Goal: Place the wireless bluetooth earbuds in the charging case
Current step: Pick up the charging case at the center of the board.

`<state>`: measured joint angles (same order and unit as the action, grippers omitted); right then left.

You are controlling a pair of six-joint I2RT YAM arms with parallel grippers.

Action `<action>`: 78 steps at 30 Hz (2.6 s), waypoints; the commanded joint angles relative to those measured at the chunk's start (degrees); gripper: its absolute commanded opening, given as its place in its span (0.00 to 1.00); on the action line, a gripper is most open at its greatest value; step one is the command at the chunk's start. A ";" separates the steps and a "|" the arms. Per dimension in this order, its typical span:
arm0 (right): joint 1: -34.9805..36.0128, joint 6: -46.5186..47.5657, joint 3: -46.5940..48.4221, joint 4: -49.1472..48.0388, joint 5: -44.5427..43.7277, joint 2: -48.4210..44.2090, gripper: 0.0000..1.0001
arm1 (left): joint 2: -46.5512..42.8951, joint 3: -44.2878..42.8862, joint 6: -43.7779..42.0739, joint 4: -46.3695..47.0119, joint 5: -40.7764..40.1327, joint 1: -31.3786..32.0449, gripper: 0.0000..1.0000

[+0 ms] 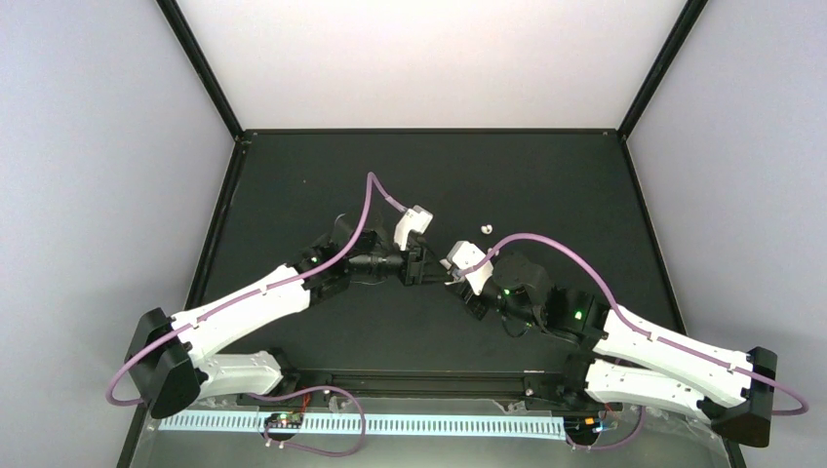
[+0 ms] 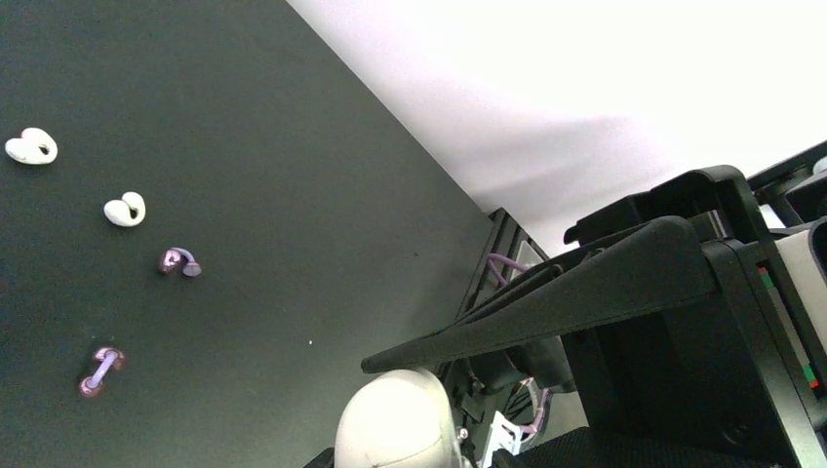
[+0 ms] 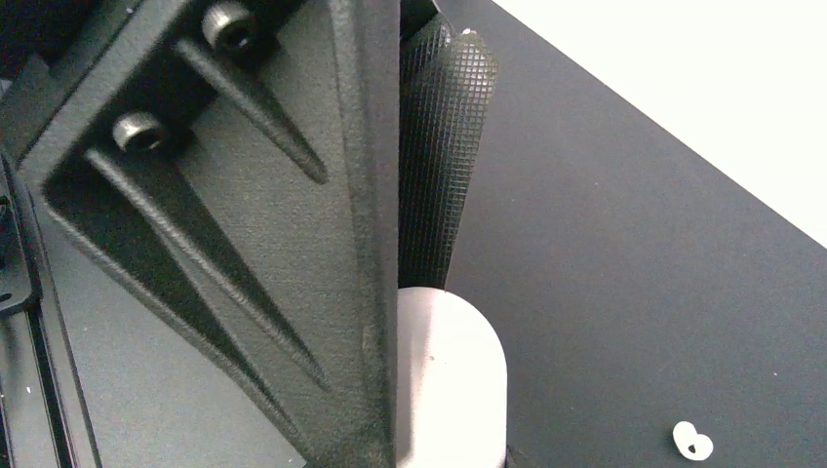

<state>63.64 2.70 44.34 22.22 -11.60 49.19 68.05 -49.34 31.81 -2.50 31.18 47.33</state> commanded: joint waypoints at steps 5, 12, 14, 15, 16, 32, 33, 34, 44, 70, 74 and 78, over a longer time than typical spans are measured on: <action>0.43 0.44 2.03 -1.60 -1.13 -0.23 0.36 | 0.42 -0.57 1.01 1.52 1.83 0.61 0.37; 0.44 0.21 1.79 -1.87 -1.20 -0.17 0.36 | 0.40 0.30 1.23 2.11 2.38 0.66 0.22; 0.43 -0.01 2.01 -1.70 -0.78 0.00 0.36 | 0.21 0.39 1.23 2.26 2.39 0.66 0.16; 0.44 -0.12 2.17 -1.58 -0.07 0.03 0.38 | 0.03 0.42 1.23 2.32 2.35 0.70 0.15; 0.39 -0.36 2.32 -1.38 1.18 0.03 0.41 | -0.16 0.36 1.31 2.36 2.19 0.72 0.13; -2.41 -10.76 8.99 -0.19 9.54 -8.97 0.84 | -12.04 1.00 -6.11 -0.77 -5.10 -0.51 0.02; -3.63 -11.62 9.39 -0.50 12.03 -9.75 0.84 | -13.39 1.62 -7.77 -0.36 -4.27 -0.57 0.02; -4.59 -12.32 9.73 -0.97 14.52 -10.37 0.84 | -14.89 2.21 -9.26 0.15 -3.17 -0.55 0.02; -5.72 -16.41 12.43 -3.97 35.42 -6.71 0.79 | -25.77 6.75 -17.22 6.98 10.53 -0.57 0.01; -5.67 -21.55 9.93 -14.94 43.15 -0.36 0.48 | -27.91 8.50 -11.44 19.18 16.49 -0.49 0.02; -5.66 -21.68 10.43 -15.51 45.48 0.92 0.42 | -28.02 8.65 -10.76 20.00 16.75 -0.49 0.01; -5.72 -21.58 10.57 -16.16 46.77 1.34 0.35 | -27.57 8.90 -9.98 21.39 16.86 -0.46 0.02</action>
<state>58.11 -18.76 54.50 8.54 32.75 50.43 40.73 -40.58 20.58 14.83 46.57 46.94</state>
